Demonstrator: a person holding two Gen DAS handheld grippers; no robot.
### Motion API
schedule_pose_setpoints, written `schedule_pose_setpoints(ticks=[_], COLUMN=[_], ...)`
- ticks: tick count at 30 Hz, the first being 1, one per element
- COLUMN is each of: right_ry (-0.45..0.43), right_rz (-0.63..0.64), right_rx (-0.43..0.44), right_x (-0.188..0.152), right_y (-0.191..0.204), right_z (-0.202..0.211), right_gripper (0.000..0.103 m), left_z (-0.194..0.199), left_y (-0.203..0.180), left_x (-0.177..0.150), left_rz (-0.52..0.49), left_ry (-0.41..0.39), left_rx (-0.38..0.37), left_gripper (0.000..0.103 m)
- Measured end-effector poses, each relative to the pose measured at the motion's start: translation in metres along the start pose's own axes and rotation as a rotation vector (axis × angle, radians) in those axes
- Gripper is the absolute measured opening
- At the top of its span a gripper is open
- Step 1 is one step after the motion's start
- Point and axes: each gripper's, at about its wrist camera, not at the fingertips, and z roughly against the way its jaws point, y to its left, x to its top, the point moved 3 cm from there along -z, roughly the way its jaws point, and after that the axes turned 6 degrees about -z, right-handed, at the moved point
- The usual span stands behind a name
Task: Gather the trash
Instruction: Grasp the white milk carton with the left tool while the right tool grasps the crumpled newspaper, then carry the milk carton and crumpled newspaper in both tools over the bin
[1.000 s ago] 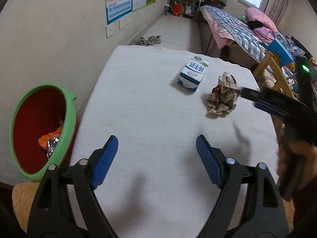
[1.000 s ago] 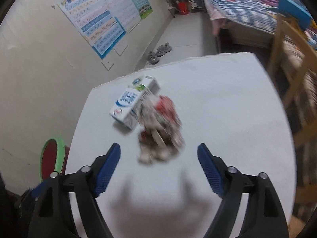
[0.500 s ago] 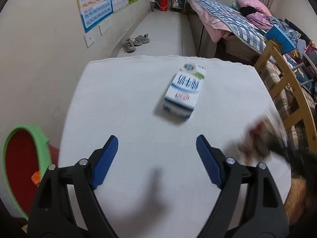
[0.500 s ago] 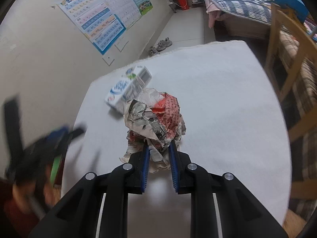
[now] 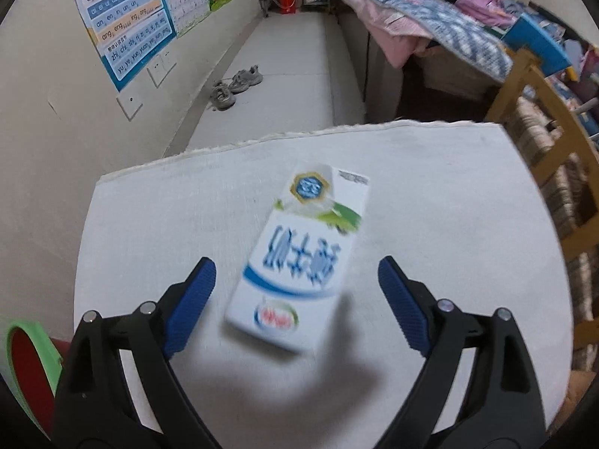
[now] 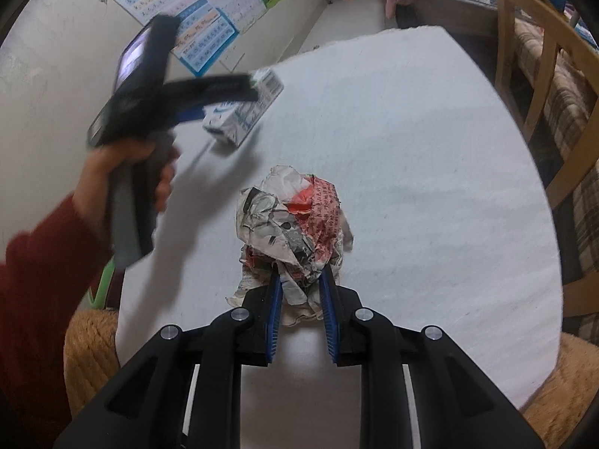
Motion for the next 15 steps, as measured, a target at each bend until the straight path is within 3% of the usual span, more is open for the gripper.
schedule_pose_setpoints(ticks=[6, 8, 10, 15], right_ry=[0.011, 0.011, 0.008, -0.002], right_rz=[0.004, 0.0, -0.004, -0.006], right_rx=[0.006, 0.005, 0.002, -0.006], right_x=[-0.003, -0.002, -0.001, 0.0], right_y=[0.004, 0.001, 0.0, 0.001], right_z=[-0.003, -0.002, 0.0, 0.001], right_gripper=[0.02, 0.02, 0.02, 0.02], left_z=[-0.028, -0.031, -0.026, 0.004], left_y=[0.008, 0.007, 0.004, -0.003], left_x=[0.003, 0.002, 0.001, -0.006], left_rz=[0.05, 0.052, 0.049, 0.031], left_ry=[0.082, 0.089, 0.08, 0.015], left_rx=[0.009, -0.009, -0.018, -0.015], left_gripper=[0.085, 0.073, 0.063, 0.06])
